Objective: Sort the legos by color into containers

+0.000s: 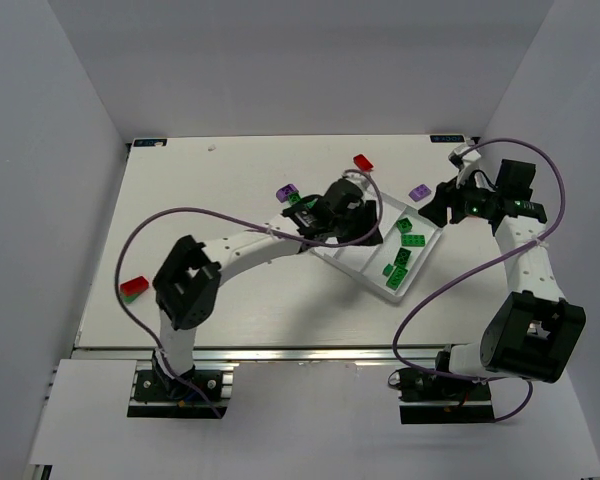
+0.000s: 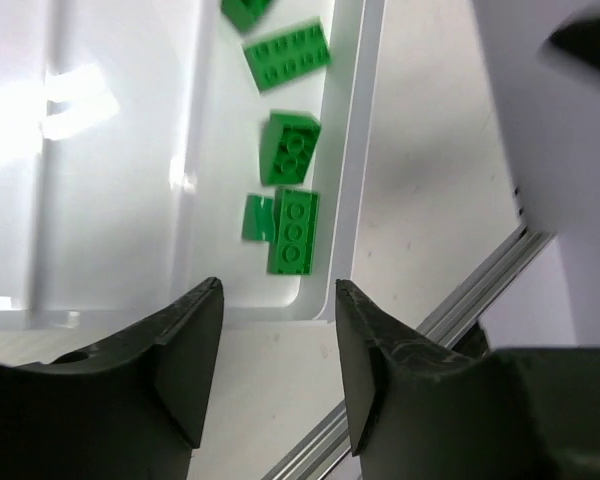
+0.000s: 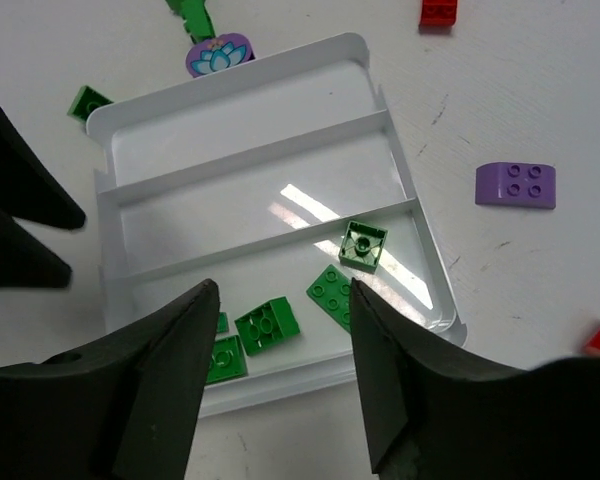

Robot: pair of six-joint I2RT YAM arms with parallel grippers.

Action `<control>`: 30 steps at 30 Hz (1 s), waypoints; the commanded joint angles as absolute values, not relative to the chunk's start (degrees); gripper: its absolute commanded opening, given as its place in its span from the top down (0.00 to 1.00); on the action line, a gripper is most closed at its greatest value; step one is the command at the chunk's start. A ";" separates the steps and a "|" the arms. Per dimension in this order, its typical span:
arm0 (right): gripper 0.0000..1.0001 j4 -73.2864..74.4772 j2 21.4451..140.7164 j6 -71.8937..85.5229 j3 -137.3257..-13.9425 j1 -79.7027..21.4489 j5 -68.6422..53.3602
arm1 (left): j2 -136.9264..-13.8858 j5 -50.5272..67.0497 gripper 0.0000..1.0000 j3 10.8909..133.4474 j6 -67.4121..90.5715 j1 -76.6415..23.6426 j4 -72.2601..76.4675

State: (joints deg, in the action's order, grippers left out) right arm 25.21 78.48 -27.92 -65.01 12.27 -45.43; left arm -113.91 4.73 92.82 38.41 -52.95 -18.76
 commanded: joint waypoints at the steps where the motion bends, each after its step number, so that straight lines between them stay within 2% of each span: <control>1: 0.37 30.66 77.08 -35.22 -66.80 12.04 -49.39 | -103.37 -2.37 0.43 86.87 40.25 -50.54 -14.68; 11: 0.31 35.33 76.29 -42.36 -64.07 6.16 -47.82 | -85.79 -6.85 0.47 68.32 47.88 -41.06 -11.52; 15: 0.30 34.81 76.20 -41.93 -63.37 3.17 -43.70 | -80.43 -10.28 0.43 64.60 50.88 -37.97 -14.32; 22: 0.29 32.09 74.97 -39.65 -60.21 -1.91 -40.17 | -82.26 -12.92 0.37 66.00 56.76 -32.71 -27.93; 30: 0.27 30.06 74.88 -38.06 -58.10 -2.72 -39.73 | -90.16 -6.87 0.37 69.68 57.92 -29.36 -30.05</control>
